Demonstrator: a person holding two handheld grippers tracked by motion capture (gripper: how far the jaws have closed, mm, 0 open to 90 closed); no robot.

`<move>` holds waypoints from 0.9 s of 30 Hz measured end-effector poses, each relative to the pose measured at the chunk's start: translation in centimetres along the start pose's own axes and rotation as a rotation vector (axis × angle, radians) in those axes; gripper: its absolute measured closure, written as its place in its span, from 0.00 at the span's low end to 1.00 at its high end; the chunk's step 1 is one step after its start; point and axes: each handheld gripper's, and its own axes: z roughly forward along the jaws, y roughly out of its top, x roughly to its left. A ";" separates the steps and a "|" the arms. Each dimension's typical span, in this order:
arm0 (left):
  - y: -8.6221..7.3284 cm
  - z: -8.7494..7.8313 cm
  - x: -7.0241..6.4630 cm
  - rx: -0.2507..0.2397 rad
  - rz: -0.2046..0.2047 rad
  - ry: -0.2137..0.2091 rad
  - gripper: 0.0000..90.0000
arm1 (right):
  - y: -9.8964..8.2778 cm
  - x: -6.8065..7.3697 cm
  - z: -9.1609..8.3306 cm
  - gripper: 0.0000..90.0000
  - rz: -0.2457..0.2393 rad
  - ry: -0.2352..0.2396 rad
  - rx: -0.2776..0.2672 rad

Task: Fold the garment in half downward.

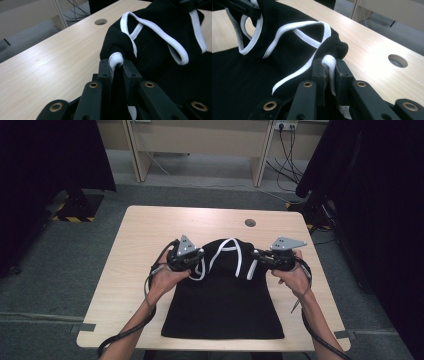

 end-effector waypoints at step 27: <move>-10.2 -6.8 -8.7 0.061 0.009 -0.139 0.84 | -7.4 9.1 -5.1 0.88 -0.051 0.115 0.033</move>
